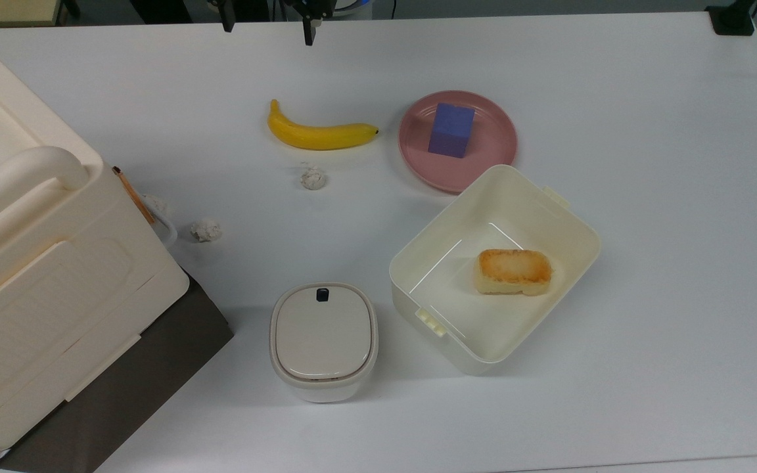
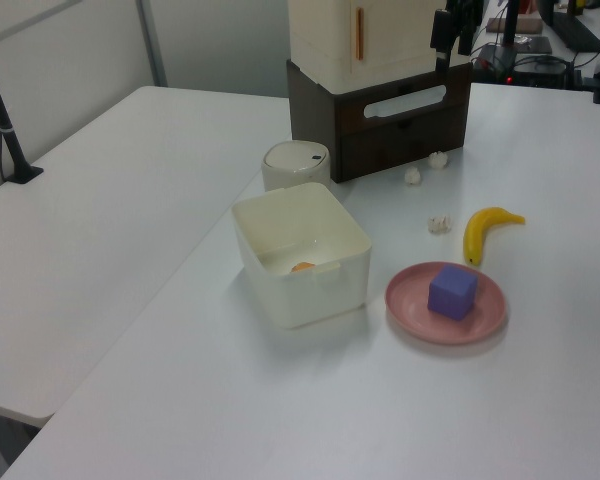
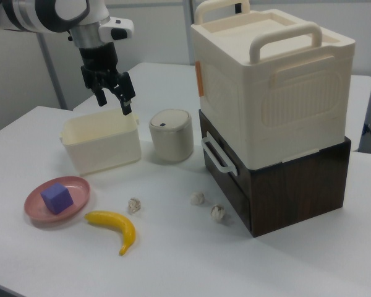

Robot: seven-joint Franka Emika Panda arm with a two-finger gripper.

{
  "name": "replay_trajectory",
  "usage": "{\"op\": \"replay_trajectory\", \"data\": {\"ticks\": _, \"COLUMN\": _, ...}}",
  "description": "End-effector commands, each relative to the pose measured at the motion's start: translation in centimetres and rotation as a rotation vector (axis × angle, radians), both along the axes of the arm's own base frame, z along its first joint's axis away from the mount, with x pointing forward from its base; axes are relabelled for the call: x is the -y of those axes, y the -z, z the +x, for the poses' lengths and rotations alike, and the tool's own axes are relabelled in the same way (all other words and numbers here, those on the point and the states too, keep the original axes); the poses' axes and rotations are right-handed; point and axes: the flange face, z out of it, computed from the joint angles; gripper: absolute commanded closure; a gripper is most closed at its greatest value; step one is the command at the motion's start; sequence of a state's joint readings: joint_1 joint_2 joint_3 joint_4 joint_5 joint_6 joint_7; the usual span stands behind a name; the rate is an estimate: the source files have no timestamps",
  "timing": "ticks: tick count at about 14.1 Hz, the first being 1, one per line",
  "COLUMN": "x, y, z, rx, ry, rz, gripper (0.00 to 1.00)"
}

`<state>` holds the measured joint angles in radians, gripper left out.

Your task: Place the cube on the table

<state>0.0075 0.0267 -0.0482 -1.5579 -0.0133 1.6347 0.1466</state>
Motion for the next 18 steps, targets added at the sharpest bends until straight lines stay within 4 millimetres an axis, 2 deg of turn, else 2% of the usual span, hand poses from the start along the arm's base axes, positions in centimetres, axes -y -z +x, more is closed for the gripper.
{"op": "replay_trajectory", "data": {"ticks": 1, "x": -0.7, "y": 0.1, "z": -0.4, "rx": -0.006, "ry": 0.003, "rz": -0.014, "gripper": 0.00}}
{"op": "replay_trajectory", "data": {"ticks": 9, "x": -0.8, "y": 0.5, "z": -0.2, "rx": -0.010, "ry": 0.006, "rz": -0.011, "gripper": 0.00}}
{"op": "replay_trajectory", "data": {"ticks": 18, "x": -1.9, "y": 1.5, "z": 0.1, "rx": -0.027, "ry": -0.017, "rz": -0.011, "gripper": 0.00}}
